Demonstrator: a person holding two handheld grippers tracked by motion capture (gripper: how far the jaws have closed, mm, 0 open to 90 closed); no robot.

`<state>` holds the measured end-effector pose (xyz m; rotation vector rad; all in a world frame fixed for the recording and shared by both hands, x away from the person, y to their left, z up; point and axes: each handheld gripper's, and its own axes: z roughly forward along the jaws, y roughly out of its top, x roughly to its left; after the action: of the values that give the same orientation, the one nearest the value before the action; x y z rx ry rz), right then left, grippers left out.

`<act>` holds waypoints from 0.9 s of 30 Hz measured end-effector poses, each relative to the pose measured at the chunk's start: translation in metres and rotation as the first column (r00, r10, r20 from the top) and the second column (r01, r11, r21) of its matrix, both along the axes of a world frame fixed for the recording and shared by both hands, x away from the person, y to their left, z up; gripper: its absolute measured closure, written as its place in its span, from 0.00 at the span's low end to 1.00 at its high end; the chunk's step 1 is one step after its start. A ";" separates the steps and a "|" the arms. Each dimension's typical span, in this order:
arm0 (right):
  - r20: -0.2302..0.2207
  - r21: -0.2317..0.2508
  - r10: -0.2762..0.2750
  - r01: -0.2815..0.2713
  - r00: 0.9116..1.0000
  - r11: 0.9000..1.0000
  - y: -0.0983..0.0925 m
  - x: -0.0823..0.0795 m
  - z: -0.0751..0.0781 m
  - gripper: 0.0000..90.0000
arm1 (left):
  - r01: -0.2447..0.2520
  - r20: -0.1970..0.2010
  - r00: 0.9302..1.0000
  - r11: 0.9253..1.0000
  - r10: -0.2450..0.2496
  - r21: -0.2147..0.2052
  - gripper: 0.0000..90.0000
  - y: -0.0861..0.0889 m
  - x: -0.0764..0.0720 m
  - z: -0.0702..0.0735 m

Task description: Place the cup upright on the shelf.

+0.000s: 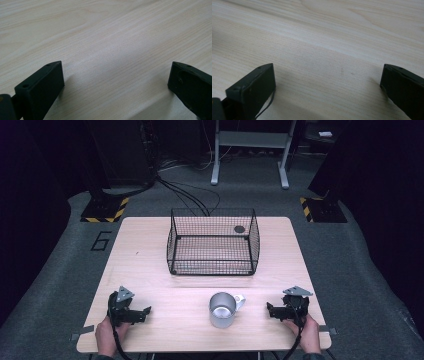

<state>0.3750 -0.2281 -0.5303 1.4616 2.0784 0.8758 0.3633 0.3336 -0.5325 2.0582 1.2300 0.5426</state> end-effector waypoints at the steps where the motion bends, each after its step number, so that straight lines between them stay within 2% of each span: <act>1: 0.000 0.000 0.000 0.000 1.000 1.000 0.000 0.000 0.000 0.00 | 0.000 0.000 1.000 1.000 0.000 0.000 0.00 0.000 0.000 0.000; 2: 0.004 0.013 -0.031 0.031 1.000 0.999 0.002 -0.002 0.000 0.00 | 0.000 0.000 1.000 1.000 0.000 0.000 0.01 0.000 0.000 0.000; 7: -0.009 -0.002 -0.028 0.028 1.000 1.000 -0.001 -0.006 0.001 0.00 | 0.000 0.000 1.000 1.000 0.000 0.000 0.01 0.000 0.000 0.000; 9: -0.015 0.008 -0.068 0.068 0.998 0.998 -0.002 -0.007 0.001 0.00 | 0.001 0.000 1.000 1.000 -0.001 0.000 0.01 0.000 0.000 0.000; 10: -0.022 -0.005 -0.071 0.071 0.997 0.997 -0.004 -0.008 0.002 0.00 | 0.000 0.000 1.000 1.000 0.000 0.000 0.01 0.000 0.000 0.000; 13: -0.029 0.001 -0.094 0.094 0.995 0.996 -0.005 -0.008 0.003 0.00 | 0.000 0.000 1.000 1.000 0.000 0.000 0.01 0.000 0.000 0.000; 16: -0.041 0.014 -0.081 0.082 0.996 0.997 -0.005 -0.009 0.005 0.00 | -0.003 -0.001 1.000 1.000 0.003 -0.005 0.01 0.000 0.000 0.000; 18: -0.018 0.060 -0.076 0.077 0.997 0.995 -0.003 -0.014 0.011 0.00 | -0.003 -0.002 1.000 1.000 0.003 -0.005 0.01 0.000 0.000 0.000; 24: 0.023 0.086 -0.015 0.013 1.000 0.996 0.009 -0.023 0.034 0.00 | -0.003 -0.002 1.000 1.000 0.003 -0.005 0.01 0.000 0.000 0.000; 25: 0.023 0.086 -0.015 0.013 1.000 0.996 0.009 -0.023 0.034 0.00 | -0.003 -0.002 1.000 1.000 0.003 -0.005 0.01 0.000 0.000 0.000; 26: 0.035 0.088 0.005 -0.008 0.999 0.996 0.013 -0.026 0.042 0.00 | -0.003 -0.002 1.000 1.000 0.003 -0.005 0.01 0.000 0.000 0.000; 27: 0.035 0.088 0.005 -0.008 0.999 0.996 0.013 -0.026 0.042 0.00 | -0.003 -0.002 1.000 1.000 0.003 -0.005 0.01 0.000 0.000 0.000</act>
<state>0.3492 -0.2151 -0.4887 1.4746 2.0435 1.0000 0.3631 0.3332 -0.5326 2.0531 1.2348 0.5387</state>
